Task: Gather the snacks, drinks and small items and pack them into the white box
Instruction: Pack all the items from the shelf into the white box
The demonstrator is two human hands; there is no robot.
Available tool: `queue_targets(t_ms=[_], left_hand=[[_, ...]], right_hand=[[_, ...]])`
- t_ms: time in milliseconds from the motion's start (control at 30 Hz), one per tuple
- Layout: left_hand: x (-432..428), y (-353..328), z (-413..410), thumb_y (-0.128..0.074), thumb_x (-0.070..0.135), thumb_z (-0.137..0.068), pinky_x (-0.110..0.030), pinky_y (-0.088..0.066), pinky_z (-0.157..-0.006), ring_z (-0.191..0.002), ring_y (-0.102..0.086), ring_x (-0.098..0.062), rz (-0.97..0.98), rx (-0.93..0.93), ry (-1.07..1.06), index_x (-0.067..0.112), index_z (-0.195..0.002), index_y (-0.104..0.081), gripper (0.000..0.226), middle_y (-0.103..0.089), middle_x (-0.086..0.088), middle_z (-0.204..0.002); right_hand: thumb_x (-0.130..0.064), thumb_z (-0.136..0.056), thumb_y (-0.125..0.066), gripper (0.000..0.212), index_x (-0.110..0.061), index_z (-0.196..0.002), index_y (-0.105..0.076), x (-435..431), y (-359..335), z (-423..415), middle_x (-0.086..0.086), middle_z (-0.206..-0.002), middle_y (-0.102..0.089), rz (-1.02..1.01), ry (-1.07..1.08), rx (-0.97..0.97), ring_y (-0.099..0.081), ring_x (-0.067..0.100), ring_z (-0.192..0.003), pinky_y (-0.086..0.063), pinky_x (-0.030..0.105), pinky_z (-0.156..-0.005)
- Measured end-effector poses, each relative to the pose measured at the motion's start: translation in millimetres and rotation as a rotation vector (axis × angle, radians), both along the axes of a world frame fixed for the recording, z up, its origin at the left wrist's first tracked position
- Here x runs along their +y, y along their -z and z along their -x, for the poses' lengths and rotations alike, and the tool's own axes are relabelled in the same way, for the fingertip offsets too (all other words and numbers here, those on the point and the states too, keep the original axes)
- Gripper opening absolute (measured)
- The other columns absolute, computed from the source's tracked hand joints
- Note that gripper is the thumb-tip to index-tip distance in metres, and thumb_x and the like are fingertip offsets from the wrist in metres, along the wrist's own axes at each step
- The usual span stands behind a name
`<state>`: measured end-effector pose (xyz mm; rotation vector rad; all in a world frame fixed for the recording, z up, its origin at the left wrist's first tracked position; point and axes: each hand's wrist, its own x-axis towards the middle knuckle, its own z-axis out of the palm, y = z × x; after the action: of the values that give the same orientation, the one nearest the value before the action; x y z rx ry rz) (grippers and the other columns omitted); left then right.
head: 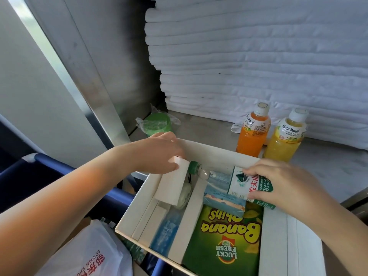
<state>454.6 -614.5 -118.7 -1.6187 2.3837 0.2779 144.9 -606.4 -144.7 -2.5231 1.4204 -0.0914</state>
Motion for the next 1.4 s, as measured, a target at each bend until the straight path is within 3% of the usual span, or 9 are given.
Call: queue_targets(t_ms=[100,233,333,433,533,633,933,1300,1400], left_hand=[[-2,4,4,-0.046,0.028,-0.088,-0.03,-0.023,-0.11,-0.123,-0.026,-0.007,0.102,-0.006,0.096,0.039,-0.128,-0.047,0.041,-0.045,0.015,-0.127],[10,4,7,-0.06,0.03,-0.083,-0.028,-0.024,-0.104,-0.114,-0.043,-0.013,0.403,0.007,0.192,0.029,-0.12,-0.049,0.038,-0.05,0.011,-0.12],[23,4,13,-0.052,0.048,-0.086,-0.024,-0.017,-0.105,-0.114,-0.045,-0.012,0.36,0.021,0.201,0.031,-0.112,-0.054,0.03,-0.053,0.012,-0.114],[40,9,10,-0.033,0.081,-0.074,-0.025,-0.011,-0.11,-0.116,-0.042,-0.014,0.254,-0.084,0.154,0.03,-0.126,-0.047,0.074,-0.046,0.011,-0.119],[54,11,6,-0.036,0.088,-0.067,-0.039,-0.014,-0.114,-0.116,-0.047,-0.016,0.247,-0.242,0.224,0.021,-0.134,-0.043,0.095,-0.047,0.006,-0.124],[52,11,7,-0.051,0.078,-0.07,-0.041,-0.024,-0.111,-0.103,-0.057,-0.016,0.31,-0.267,0.28,0.019,-0.123,-0.054,0.079,-0.054,0.004,-0.111],[27,20,6,-0.05,0.065,-0.081,-0.027,0.008,-0.109,-0.121,-0.049,-0.015,0.247,-0.154,0.237,0.024,-0.134,-0.044,0.068,-0.045,0.007,-0.136],[30,21,6,-0.05,0.064,-0.082,-0.02,0.017,-0.105,-0.131,-0.039,-0.018,0.256,-0.103,0.22,0.023,-0.137,-0.042,0.069,-0.041,0.007,-0.142],[32,21,6,-0.05,0.062,-0.084,-0.02,0.023,-0.103,-0.13,-0.04,-0.019,0.272,-0.119,0.233,0.022,-0.137,-0.043,0.067,-0.042,0.006,-0.141]], right_hand=[[-0.052,-0.073,-0.071,0.054,-0.045,-0.123,-0.053,1,0,0,-0.037,-0.101,-0.039,-0.005,0.001,0.009,-0.039,-0.007,-0.086,-0.029,0.011,-0.057],[-0.051,-0.073,-0.071,0.054,-0.046,-0.123,-0.053,0,0,0,-0.035,-0.103,-0.042,-0.008,0.003,0.019,-0.039,-0.006,-0.086,-0.03,0.01,-0.057],[-0.051,-0.072,-0.072,0.054,-0.045,-0.123,-0.053,0,0,0,-0.033,-0.108,-0.047,-0.01,0.013,0.017,-0.039,-0.006,-0.086,-0.029,0.009,-0.057],[-0.052,-0.072,-0.071,0.055,-0.044,-0.124,-0.053,1,1,0,-0.03,-0.116,-0.05,-0.011,0.015,0.03,-0.039,-0.006,-0.087,-0.03,0.009,-0.057],[-0.052,-0.072,-0.071,0.054,-0.045,-0.123,-0.053,1,0,0,-0.031,-0.116,-0.049,-0.016,0.021,0.033,-0.04,-0.006,-0.087,-0.03,0.009,-0.057],[-0.051,-0.071,-0.072,0.054,-0.045,-0.121,-0.055,2,0,0,-0.032,-0.114,-0.049,-0.017,0.028,0.021,-0.039,-0.007,-0.084,-0.027,0.009,-0.055],[-0.05,-0.071,-0.073,0.054,-0.044,-0.122,-0.055,1,1,1,-0.029,-0.119,-0.052,-0.013,0.041,0.012,-0.038,-0.006,-0.086,-0.029,0.008,-0.059],[-0.052,-0.073,-0.071,0.054,-0.045,-0.123,-0.053,0,1,-1,-0.028,-0.119,-0.051,0.009,0.043,0.019,-0.039,-0.005,-0.089,-0.043,0.02,-0.068],[-0.049,-0.073,-0.072,0.055,-0.043,-0.124,-0.054,0,3,-1,-0.029,-0.119,-0.05,0.015,0.046,-0.001,-0.037,-0.007,-0.09,-0.039,0.017,-0.066]])
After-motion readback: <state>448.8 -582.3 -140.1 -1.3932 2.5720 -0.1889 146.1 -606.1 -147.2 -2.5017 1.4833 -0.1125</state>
